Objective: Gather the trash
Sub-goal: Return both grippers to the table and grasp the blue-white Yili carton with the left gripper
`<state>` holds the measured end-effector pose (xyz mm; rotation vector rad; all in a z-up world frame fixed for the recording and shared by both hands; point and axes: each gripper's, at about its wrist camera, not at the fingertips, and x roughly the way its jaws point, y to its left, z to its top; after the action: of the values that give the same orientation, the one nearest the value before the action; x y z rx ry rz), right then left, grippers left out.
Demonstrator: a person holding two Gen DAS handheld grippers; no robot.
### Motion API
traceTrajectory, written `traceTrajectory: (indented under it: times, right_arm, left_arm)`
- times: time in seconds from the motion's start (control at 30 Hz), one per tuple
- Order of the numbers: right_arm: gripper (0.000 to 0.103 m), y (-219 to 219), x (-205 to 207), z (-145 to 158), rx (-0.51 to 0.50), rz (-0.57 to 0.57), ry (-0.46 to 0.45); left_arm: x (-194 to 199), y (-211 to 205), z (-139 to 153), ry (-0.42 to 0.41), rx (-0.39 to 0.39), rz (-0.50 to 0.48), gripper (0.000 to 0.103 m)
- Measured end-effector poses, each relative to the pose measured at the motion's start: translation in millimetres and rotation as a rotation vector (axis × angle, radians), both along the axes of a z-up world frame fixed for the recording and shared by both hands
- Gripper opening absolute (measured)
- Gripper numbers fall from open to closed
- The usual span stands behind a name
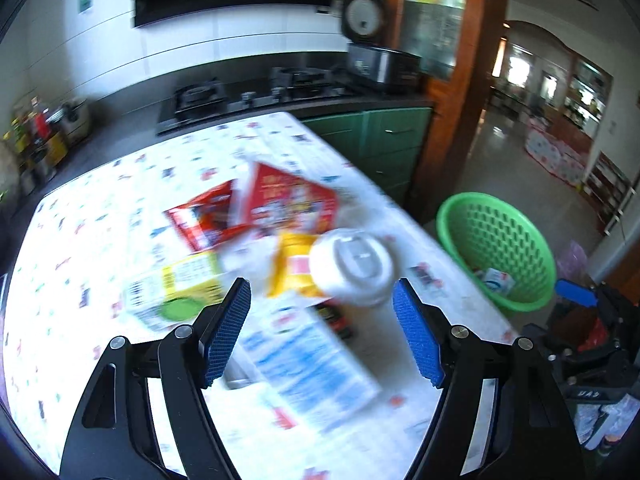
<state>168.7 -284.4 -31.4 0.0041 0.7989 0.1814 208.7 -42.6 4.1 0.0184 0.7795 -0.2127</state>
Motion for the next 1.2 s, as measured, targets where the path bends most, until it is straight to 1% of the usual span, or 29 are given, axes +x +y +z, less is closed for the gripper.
traceTrajectory:
  times: [0.13, 0.3, 0.5, 0.67, 0.9, 1.07, 1.2]
  right_arm:
    - [0.089, 28, 4, 2, 0.005, 0.049, 0.0]
    - [0.089, 65, 9, 1, 0.011, 0.112, 0.007]
    - [0.089, 103, 19, -4, -0.001, 0.164, 0.012]
    - [0.089, 109, 44, -9, 0.018, 0.178, 0.042]
    - [0.089, 105, 93, -20, 0.057, 0.188, 0.078]
    - [0.089, 104, 123, -37, 0.078, 0.201, 0.103]
    - [0.089, 101, 137, -48, 0.112, 0.216, 0.132]
  left_arm:
    - [-1, 44, -2, 0.005, -0.004, 0.062, 0.073]
    - [-2, 84, -8, 0.018, -0.023, 0.122, 0.073]
    - [-6, 111, -16, 0.03, -0.04, 0.155, 0.073]
    - [-9, 122, -25, 0.039, -0.052, 0.165, 0.073]
    - [-11, 129, -36, 0.059, -0.066, 0.175, 0.073]
    - [-11, 125, -39, 0.064, -0.058, 0.164, 0.073]
    - [-11, 117, -41, 0.07, -0.062, 0.147, 0.073]
